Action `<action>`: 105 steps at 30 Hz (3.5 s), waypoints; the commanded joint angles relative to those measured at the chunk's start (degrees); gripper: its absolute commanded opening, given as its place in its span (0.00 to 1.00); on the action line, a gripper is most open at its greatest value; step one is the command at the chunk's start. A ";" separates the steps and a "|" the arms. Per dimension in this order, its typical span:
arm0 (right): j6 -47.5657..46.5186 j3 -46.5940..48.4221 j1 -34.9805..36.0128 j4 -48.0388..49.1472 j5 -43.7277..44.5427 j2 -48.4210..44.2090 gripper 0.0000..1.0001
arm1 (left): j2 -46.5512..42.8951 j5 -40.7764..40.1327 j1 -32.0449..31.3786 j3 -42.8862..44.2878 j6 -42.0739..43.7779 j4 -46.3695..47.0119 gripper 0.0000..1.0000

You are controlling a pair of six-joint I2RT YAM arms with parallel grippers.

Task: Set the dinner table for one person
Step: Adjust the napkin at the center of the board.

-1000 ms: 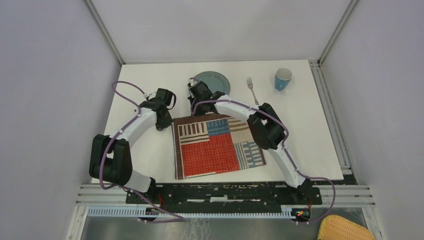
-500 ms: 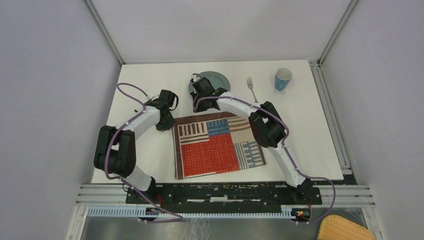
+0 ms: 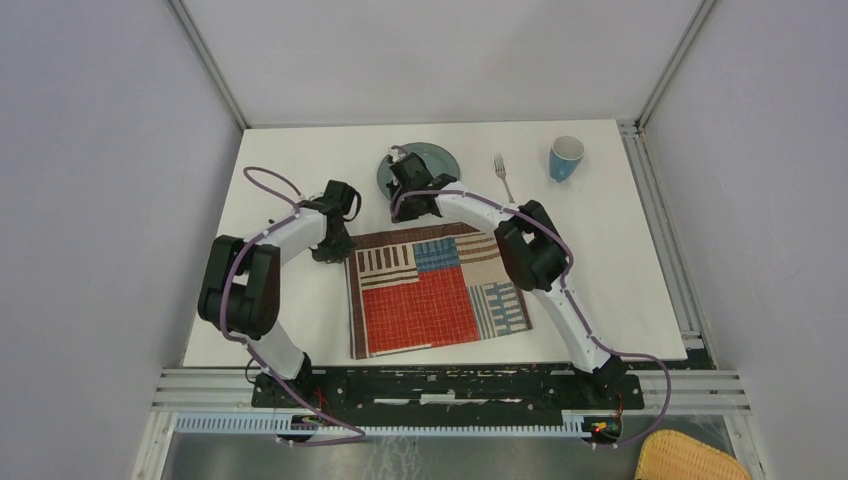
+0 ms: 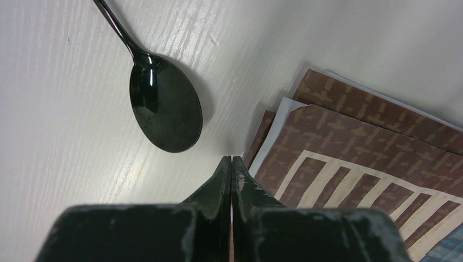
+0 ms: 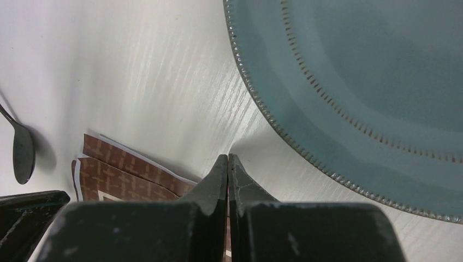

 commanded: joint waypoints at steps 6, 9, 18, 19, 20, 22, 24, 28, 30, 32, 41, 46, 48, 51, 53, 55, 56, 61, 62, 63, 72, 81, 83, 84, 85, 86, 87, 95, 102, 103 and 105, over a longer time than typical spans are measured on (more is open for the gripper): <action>-0.04 4.19 -0.24 1.05 -1.35 2.52 0.00 | 1.69 0.00 -0.05 2.87 -1.98 1.90 0.02; 0.74 3.04 -0.12 1.95 -2.14 2.76 0.00 | 2.11 0.01 0.00 3.29 -1.85 1.94 0.02; 1.33 0.60 0.54 2.30 -3.99 2.17 0.00 | 4.40 -1.14 0.02 5.47 -2.21 0.19 0.02; 1.29 0.33 0.59 2.36 -4.14 1.98 0.00 | 4.51 -1.29 0.04 5.68 -2.32 0.06 0.02; 1.22 0.07 0.76 2.44 -4.17 1.81 0.00 | 4.53 -1.29 0.12 5.79 -2.41 -0.01 0.02; 1.20 -0.41 1.02 2.58 -4.29 1.54 0.00 | 4.52 -1.00 0.42 5.81 -2.59 0.07 0.02; 1.24 -0.69 1.23 2.53 -4.63 1.43 0.00 | 4.70 -0.69 0.79 5.69 -2.66 -0.02 0.02; 1.21 -1.84 1.85 2.56 -5.21 0.99 0.00 | 4.67 0.80 1.94 4.75 -2.82 0.71 0.02; 1.20 -2.69 2.20 2.62 -5.32 0.50 0.00 | 4.88 1.51 2.24 4.50 -2.86 1.10 0.02; 1.20 -3.42 2.54 2.66 -5.66 0.17 0.00 | 5.20 1.91 2.32 4.60 -2.76 1.28 0.02; 2.05 -8.22 4.02 3.66 -6.28 -1.97 0.00 | 6.72 2.66 2.28 5.54 -2.77 1.84 0.02; 2.55 -9.68 4.20 4.21 -6.26 -2.55 0.00 | 7.06 2.92 2.33 5.84 -2.69 2.13 0.02; 2.62 -10.10 4.26 4.45 -6.33 -2.75 0.00 | 7.19 2.85 2.32 6.02 -2.53 2.09 0.02; 2.68 -10.29 4.30 4.43 -6.32 -2.93 0.00 | 7.25 2.62 2.33 6.45 -2.36 2.04 0.02; 2.80 -10.32 4.30 4.42 -6.37 -2.93 0.00 | 7.33 2.60 2.33 6.72 -2.26 2.02 0.02; 2.97 -10.54 4.38 4.55 -6.52 -3.01 0.00 | 7.54 2.50 2.29 7.13 -2.04 1.92 0.02; 3.03 -10.64 4.39 4.62 -6.55 -3.05 0.00 | 7.68 2.42 2.28 7.35 -1.95 1.63 0.02; 3.23 -10.84 4.54 4.90 -6.61 -3.23 0.00 | 7.61 1.45 2.27 8.27 -1.44 1.45 0.02; 3.22 -10.75 4.50 4.92 -6.59 -3.27 0.00 | 7.59 1.22 2.37 8.53 -1.38 1.25 0.02; 3.23 -10.75 4.53 4.86 -6.63 -3.31 0.00 | 7.62 1.06 2.29 8.80 -1.33 1.09 0.02; 0.83 -9.91 4.48 4.14 -2.07 -5.75 0.22 | 1.99 -5.72 2.32 11.64 0.32 -0.84 0.02; -1.26 -4.45 3.24 1.88 4.06 -11.28 0.33 | -9.15 -9.94 2.19 17.42 4.52 -3.14 0.09; -1.14 -4.64 2.59 0.97 6.27 -14.09 0.34 | -11.67 -8.05 2.09 17.03 4.74 -3.67 0.09; -0.75 -5.47 2.20 0.86 6.90 -15.82 0.34 | -12.91 -7.21 2.15 16.36 4.47 -4.01 0.09; -0.08 -6.79 1.79 0.71 7.86 -17.76 0.34 | -14.49 -6.23 2.09 15.14 4.06 -4.09 0.09; 0.63 -8.53 1.49 0.43 8.83 -19.94 0.35 | -16.12 -5.27 2.10 13.68 3.14 -4.01 0.09; 1.35 -11.62 1.26 0.63 9.45 -22.23 0.35 | -17.65 -4.12 2.07 12.10 2.33 -4.07 0.09; 9.15 -37.72 1.12 4.64 9.09 -41.14 0.35 | -31.52 6.22 1.21 -6.01 -6.02 -0.27 0.08; 9.39 -49.44 1.11 1.60 11.31 -50.32 0.34 | -34.34 9.82 -0.05 -14.87 -8.33 0.58 0.05; 9.56 -50.53 1.13 1.16 10.71 -51.36 0.35 | -34.53 10.31 -0.25 -15.92 -8.95 0.62 0.05; 10.28 -53.22 1.22 1.90 8.29 -53.47 0.35 | -35.25 11.03 -0.82 -17.70 -10.30 1.10 0.04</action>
